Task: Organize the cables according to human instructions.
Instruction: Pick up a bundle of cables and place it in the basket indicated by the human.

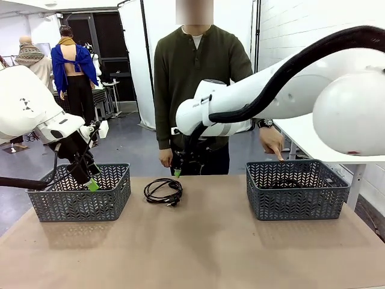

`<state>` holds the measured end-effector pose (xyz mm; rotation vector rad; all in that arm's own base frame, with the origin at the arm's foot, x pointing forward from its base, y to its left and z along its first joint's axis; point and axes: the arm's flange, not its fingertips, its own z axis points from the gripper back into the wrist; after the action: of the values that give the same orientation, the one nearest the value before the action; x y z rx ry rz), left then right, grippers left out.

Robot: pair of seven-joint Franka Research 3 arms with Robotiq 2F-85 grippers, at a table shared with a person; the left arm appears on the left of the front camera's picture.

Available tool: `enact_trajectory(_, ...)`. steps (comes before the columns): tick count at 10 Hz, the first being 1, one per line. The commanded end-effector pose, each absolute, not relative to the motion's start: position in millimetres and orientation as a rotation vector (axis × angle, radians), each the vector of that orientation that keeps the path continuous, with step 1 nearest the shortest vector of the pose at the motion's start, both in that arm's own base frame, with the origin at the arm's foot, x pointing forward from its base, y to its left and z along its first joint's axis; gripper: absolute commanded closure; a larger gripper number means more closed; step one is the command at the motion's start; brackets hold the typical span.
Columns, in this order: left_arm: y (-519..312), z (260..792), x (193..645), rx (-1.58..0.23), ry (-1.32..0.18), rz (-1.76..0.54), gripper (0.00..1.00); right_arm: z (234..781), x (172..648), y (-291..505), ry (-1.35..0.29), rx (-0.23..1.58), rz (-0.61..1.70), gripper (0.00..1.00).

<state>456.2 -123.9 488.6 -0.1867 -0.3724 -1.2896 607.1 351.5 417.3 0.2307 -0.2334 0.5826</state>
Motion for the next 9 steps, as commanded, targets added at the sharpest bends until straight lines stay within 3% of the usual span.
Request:
enact_trajectory(1,-124,490,456,-0.184,-0.374,-1.287,0.00,409,628,370,-0.228,0.139,0.529,0.00)
enact_trajectory(6,-124,490,456,-0.184,-0.374,-1.287,0.00,396,665,406,-0.174,0.110,0.491,0.00)
enact_trajectory(9,-124,490,456,-0.184,-0.374,-1.287,0.00,391,651,397,-0.172,0.157,0.517,0.00)
